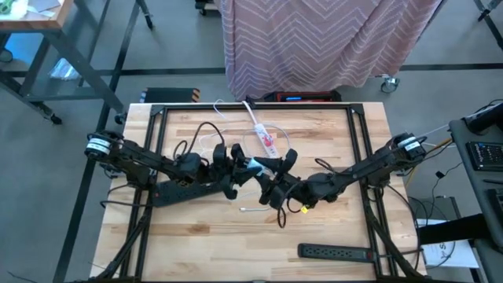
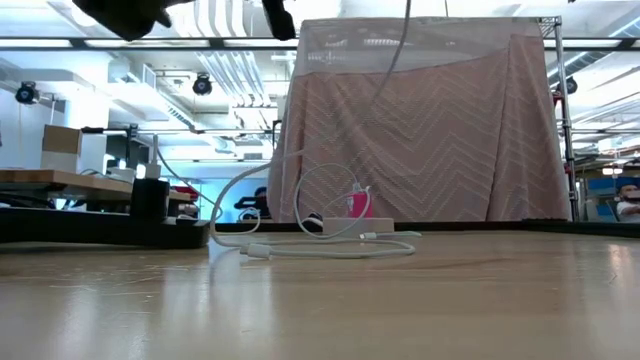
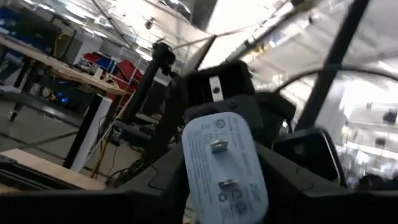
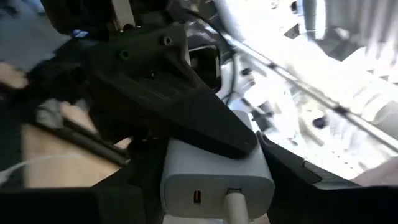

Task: Insert USB
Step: Insert the white charger adapter into the right black outlet extension

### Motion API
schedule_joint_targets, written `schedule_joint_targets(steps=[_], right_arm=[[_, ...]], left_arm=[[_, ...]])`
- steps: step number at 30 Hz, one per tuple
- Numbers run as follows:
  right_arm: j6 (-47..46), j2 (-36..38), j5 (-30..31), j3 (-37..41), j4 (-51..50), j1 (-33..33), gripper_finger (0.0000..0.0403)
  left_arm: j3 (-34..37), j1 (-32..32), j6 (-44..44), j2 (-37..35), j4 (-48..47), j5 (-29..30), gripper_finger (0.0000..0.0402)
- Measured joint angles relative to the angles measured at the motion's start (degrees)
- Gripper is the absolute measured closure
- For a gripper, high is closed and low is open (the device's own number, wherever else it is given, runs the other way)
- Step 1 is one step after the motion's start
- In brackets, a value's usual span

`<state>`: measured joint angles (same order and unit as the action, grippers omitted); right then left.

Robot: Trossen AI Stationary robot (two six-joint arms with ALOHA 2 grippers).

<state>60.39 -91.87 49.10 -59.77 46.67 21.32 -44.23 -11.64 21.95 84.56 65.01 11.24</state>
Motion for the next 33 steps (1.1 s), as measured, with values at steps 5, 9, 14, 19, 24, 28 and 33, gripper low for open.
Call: schedule_joint_targets(steps=[5, 9, 14, 19, 24, 28, 33], right_arm=[[-17.96, 3.55, 2.01, -6.65, -27.63, 1.16, 0.0223], [-34.39, 4.09, -3.71, -13.01, -52.79, 1.68, 0.0223], [-52.39, 4.98, -11.41, -21.74, -79.04, 4.53, 0.0223], [-63.49, 3.36, -18.94, -25.03, -92.06, 8.50, 0.0223], [-66.57, 1.47, -28.35, -25.27, -94.38, 13.16, 0.0223], [-65.92, -0.17, -32.70, -25.26, -96.04, 17.73, 0.0223], [-68.24, -2.35, -40.04, -25.29, -102.11, 22.85, 0.0223]], left_arm=[[0.33, -0.04, -3.20, -5.23, -7.39, 0.28, 0.0201], [0.18, -0.23, -6.65, -10.45, -13.19, -2.17, 0.0149], [0.29, -0.32, -10.64, -17.81, -26.89, -3.60, 0.0107], [0.29, -0.28, -11.12, -23.66, -40.57, -3.10, 0.0101], [0.33, -0.28, -10.08, -25.09, -46.29, -0.79, 0.0110], [0.46, -0.33, -9.40, -23.55, -47.07, -0.20, 0.0116], [0.46, -0.33, -8.26, -20.55, -45.84, 0.12, 0.0125]])
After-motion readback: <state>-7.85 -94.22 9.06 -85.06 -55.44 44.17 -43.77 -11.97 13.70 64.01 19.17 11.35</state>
